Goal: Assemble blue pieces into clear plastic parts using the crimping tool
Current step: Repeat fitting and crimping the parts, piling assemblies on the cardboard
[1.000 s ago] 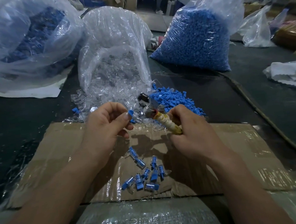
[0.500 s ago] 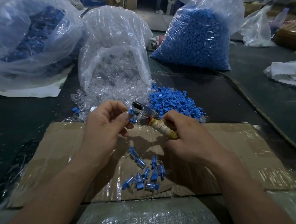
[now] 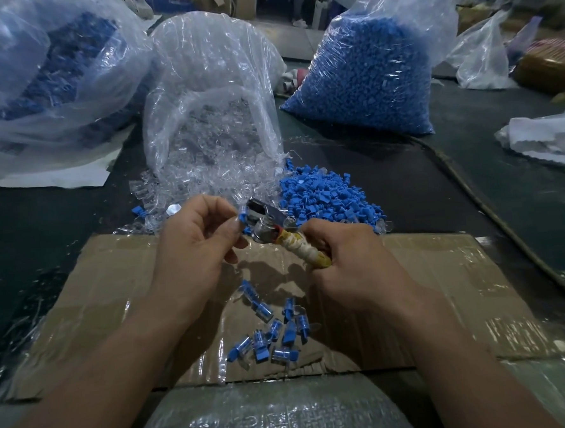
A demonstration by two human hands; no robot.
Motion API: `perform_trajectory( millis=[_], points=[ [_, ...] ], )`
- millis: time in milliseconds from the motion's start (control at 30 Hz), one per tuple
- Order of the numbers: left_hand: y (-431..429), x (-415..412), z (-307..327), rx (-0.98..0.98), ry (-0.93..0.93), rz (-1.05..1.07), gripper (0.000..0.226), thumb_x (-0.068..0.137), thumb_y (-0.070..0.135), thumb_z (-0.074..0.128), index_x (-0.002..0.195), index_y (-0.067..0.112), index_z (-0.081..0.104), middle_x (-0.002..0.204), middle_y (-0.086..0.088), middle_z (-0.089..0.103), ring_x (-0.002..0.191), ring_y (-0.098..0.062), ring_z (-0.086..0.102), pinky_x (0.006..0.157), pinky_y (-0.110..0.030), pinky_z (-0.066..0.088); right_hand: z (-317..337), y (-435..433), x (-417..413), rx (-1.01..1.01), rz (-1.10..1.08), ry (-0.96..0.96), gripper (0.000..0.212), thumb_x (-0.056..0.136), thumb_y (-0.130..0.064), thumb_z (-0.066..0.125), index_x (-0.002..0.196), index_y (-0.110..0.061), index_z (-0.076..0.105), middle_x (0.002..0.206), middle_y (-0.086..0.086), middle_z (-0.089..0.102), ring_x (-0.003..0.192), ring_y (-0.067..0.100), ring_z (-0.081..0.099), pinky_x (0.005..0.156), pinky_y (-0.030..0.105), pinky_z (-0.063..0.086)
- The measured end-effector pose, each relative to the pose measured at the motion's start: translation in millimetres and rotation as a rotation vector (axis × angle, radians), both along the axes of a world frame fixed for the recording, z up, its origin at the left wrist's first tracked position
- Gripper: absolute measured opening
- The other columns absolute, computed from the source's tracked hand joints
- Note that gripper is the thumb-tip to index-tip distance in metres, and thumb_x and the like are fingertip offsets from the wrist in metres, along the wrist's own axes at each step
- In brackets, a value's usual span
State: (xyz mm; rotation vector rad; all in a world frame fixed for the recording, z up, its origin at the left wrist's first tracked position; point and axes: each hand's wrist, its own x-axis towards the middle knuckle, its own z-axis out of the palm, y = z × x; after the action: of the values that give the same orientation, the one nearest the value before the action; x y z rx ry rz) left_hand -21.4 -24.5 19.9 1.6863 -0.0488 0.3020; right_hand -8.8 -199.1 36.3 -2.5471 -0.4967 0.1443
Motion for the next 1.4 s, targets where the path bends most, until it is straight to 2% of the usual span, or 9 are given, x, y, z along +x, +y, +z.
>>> perform_trajectory(
  millis=[267,400,533,667,767,967,1167,1300,1400],
  points=[
    [1,-1,4,0.003,-0.005,0.034,0.023,0.086,-0.006,0.051,0.076,0.014,0.054,0.069,-0.005,0.058,0.052,0.001,0.056,0.048,-0.011,0.046,-4,3,1,-0.037,0.009,-0.092,0.023,0.079,-0.022,0.066,0.1,-0.027,0.059,0.082,-0.013,0.057,0.075,0.002,0.049,0.063,0.017,0.036],
    [0,-1,4,0.008,-0.003,0.052,0.021,0.083,-0.005,0.056,0.075,0.015,0.056,0.068,-0.001,0.059,0.055,0.001,0.057,0.049,-0.011,0.047,0,-7,5,0.033,-0.011,0.003,0.03,0.076,-0.02,0.071,0.103,-0.029,0.06,0.085,-0.016,0.059,0.076,0.0,0.052,0.062,0.019,0.04],
    [-3,-2,3,0.033,-0.008,0.066,0.022,0.082,-0.004,0.058,0.074,0.017,0.057,0.067,0.002,0.06,0.057,0.001,0.059,0.05,-0.011,0.047,5,-16,6,0.094,-0.019,0.091,0.039,0.069,-0.011,0.07,0.098,-0.035,0.059,0.077,-0.021,0.056,0.072,-0.011,0.052,0.055,0.006,0.037],
    [-1,-3,2,0.064,-0.036,0.133,0.023,0.084,-0.002,0.057,0.074,0.019,0.056,0.069,0.001,0.06,0.055,0.002,0.057,0.049,-0.009,0.046,6,-16,6,0.079,-0.007,0.121,0.042,0.07,-0.01,0.068,0.103,-0.033,0.06,0.08,-0.02,0.056,0.074,-0.007,0.052,0.053,0.007,0.034],
    [6,-1,6,-0.022,-0.043,0.155,0.02,0.083,-0.002,0.057,0.076,0.016,0.059,0.066,0.002,0.063,0.056,0.0,0.059,0.049,-0.011,0.047,7,-19,7,0.068,0.001,0.129,0.04,0.071,-0.011,0.069,0.104,-0.031,0.061,0.085,-0.017,0.059,0.077,-0.002,0.054,0.056,0.012,0.037],
    [6,-12,16,-0.137,0.103,-0.18,0.008,0.064,0.017,0.062,0.069,0.015,0.068,0.064,-0.004,0.068,0.05,-0.009,0.061,0.046,-0.014,0.047,7,-22,6,-0.03,-0.016,0.17,0.052,0.064,-0.017,0.077,0.11,-0.035,0.061,0.087,-0.02,0.059,0.078,-0.004,0.055,0.059,0.014,0.041],
    [-6,-20,18,0.048,0.293,-0.503,0.019,0.053,0.025,0.069,0.071,0.02,0.071,0.062,-0.004,0.069,0.047,-0.01,0.061,0.046,-0.018,0.051,5,-16,5,-0.138,0.025,0.119,0.05,0.059,-0.034,0.081,0.105,-0.032,0.062,0.079,-0.018,0.052,0.074,-0.004,0.048,0.064,0.017,0.041],
    [-5,-17,11,0.188,0.261,-0.587,0.01,0.061,0.022,0.073,0.07,0.026,0.072,0.058,0.004,0.067,0.048,-0.003,0.058,0.047,-0.013,0.046,1,-11,6,-0.229,0.042,0.075,0.057,0.06,-0.038,0.081,0.112,-0.03,0.058,0.091,-0.015,0.049,0.085,0.005,0.046,0.071,0.025,0.04],
    [-5,-17,7,0.325,0.211,-0.631,0.022,0.067,0.014,0.077,0.073,0.034,0.072,0.061,0.014,0.067,0.052,-0.004,0.057,0.05,-0.014,0.044,-1,-12,7,-0.249,0.04,0.074,0.065,0.059,-0.045,0.081,0.117,-0.03,0.055,0.098,-0.011,0.048,0.093,0.008,0.045,0.078,0.029,0.041]
  ],
)
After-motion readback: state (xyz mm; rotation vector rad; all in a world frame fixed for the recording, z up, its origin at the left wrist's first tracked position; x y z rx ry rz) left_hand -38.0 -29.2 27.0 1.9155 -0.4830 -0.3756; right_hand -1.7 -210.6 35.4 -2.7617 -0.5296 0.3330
